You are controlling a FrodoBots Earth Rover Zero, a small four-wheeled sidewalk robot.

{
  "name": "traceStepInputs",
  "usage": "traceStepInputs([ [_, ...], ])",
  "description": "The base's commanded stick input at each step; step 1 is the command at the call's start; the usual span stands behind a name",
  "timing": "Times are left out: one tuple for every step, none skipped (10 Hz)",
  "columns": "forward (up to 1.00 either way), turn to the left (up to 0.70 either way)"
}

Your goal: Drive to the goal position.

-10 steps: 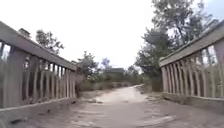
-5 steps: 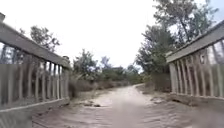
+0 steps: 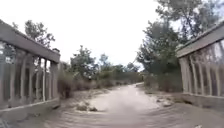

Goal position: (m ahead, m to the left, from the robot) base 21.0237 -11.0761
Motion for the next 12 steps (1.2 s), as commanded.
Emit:
traceStepInputs([
  [0.85, -0.27],
  [0.85, -0.2],
  [0.85, -0.01],
  [0.85, 0.0],
  [0.85, 0.0],
  [0.85, -0.05],
  [0.85, -0.17],
  [0.85, -0.27],
  [0.85, -0.14],
  [0.85, 0.0],
  [0.85, 0.0],
  [0.85, 0.0],
])
